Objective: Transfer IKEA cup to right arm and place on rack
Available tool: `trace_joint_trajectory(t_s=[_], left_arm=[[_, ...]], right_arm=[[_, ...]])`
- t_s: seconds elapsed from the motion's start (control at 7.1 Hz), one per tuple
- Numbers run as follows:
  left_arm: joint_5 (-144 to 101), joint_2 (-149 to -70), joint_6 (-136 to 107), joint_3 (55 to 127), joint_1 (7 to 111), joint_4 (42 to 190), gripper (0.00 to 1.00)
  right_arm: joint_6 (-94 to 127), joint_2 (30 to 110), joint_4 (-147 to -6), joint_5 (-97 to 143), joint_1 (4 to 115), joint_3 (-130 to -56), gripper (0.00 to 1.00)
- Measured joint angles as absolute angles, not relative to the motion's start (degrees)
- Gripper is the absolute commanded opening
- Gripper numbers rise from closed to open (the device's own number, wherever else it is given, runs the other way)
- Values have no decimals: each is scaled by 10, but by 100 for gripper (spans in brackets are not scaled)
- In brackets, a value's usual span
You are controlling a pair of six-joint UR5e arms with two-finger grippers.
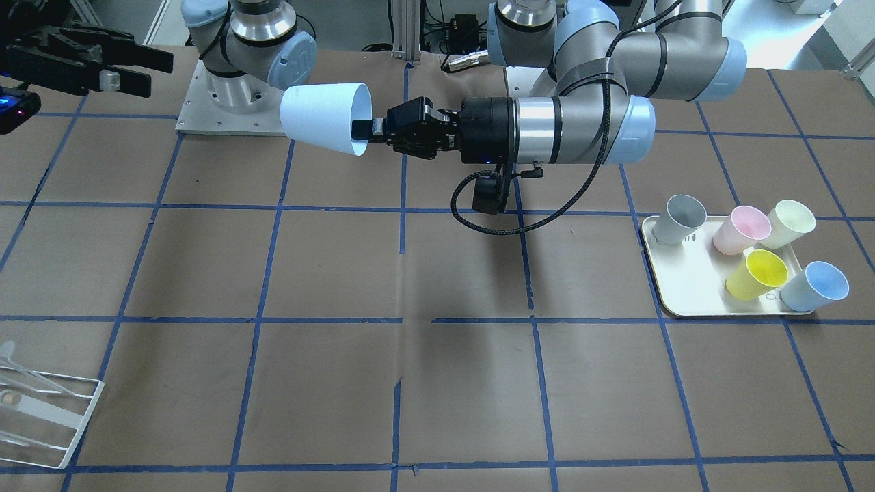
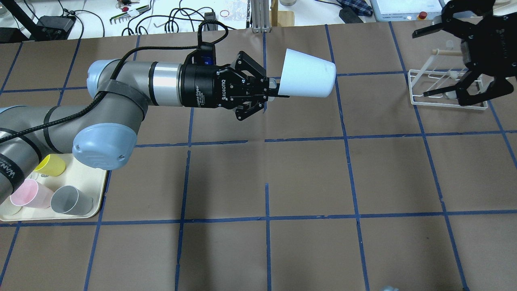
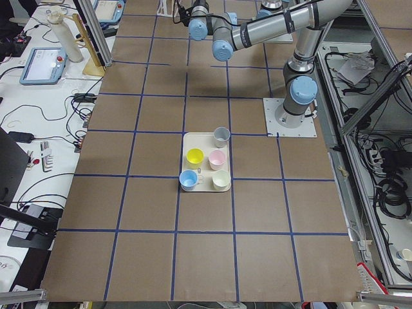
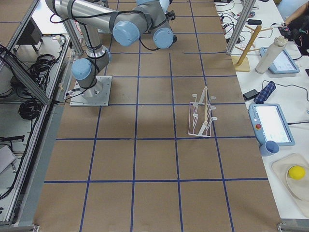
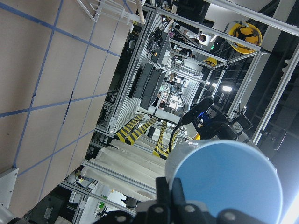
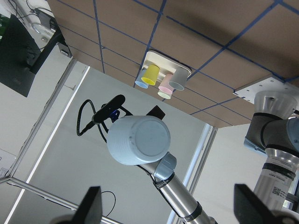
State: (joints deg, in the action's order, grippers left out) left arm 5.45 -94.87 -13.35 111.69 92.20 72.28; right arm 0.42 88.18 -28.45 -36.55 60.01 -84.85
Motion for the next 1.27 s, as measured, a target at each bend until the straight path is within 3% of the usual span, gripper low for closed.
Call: trace_joint_trajectory(t_s=[1.27], left_arm=[[50,-957,-134,1118,922,719,0]], right_arm=[[54,873,-299,-274,729,-901,100]])
